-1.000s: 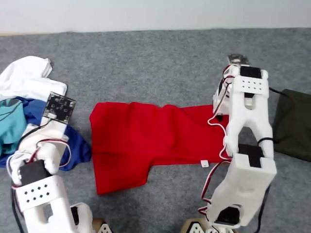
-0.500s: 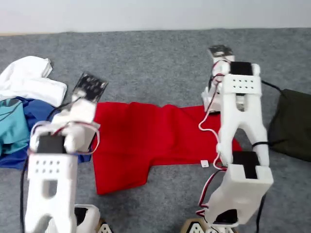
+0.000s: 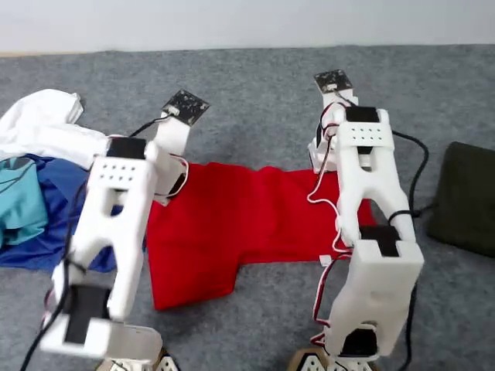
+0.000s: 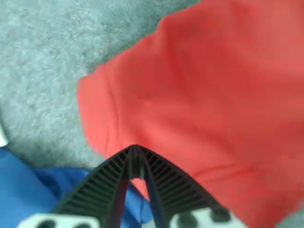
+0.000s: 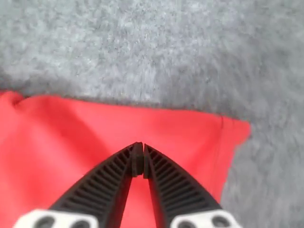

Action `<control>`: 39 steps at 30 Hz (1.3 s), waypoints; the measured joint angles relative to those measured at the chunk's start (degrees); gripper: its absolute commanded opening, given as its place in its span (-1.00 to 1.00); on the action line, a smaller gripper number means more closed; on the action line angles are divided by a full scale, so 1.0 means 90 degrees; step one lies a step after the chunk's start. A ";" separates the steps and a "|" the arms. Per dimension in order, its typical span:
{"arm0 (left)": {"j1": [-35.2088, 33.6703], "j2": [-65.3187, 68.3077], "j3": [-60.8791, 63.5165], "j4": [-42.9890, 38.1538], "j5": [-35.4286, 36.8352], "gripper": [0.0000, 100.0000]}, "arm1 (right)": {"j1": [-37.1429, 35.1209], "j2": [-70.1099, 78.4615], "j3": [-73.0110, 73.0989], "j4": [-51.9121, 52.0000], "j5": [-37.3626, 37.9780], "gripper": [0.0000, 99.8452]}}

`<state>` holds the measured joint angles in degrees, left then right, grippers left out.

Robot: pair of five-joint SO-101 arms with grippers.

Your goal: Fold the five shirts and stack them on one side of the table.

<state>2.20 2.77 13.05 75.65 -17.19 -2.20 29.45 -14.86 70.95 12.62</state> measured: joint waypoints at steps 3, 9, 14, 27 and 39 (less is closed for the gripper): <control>0.0000 0.0840 -0.0430 -0.0039 0.0000 -1.00 | 0.0000 0.0254 0.0000 -0.0244 0.0244 -0.98; 0.0000 0.2178 -0.1280 0.0078 0.0000 -1.00 | -0.0010 0.0684 0.0000 -0.0791 0.0625 -0.98; -0.0313 0.3028 -0.1924 0.0508 -0.0205 -1.00 | 0.0107 0.0781 0.0000 -0.1192 0.0723 -0.98; -0.0781 0.3604 -0.2794 0.1524 -0.0703 -1.00 | 0.0488 0.0957 -0.0225 -0.1465 0.0733 -0.98; -0.0225 0.2110 -0.2794 0.1387 -0.0713 -0.99 | 0.0342 0.0957 -0.1836 0.0176 0.0733 -0.98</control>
<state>0.18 21.76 -12.09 88.13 -23.60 0.88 38.07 -31.38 72.53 19.21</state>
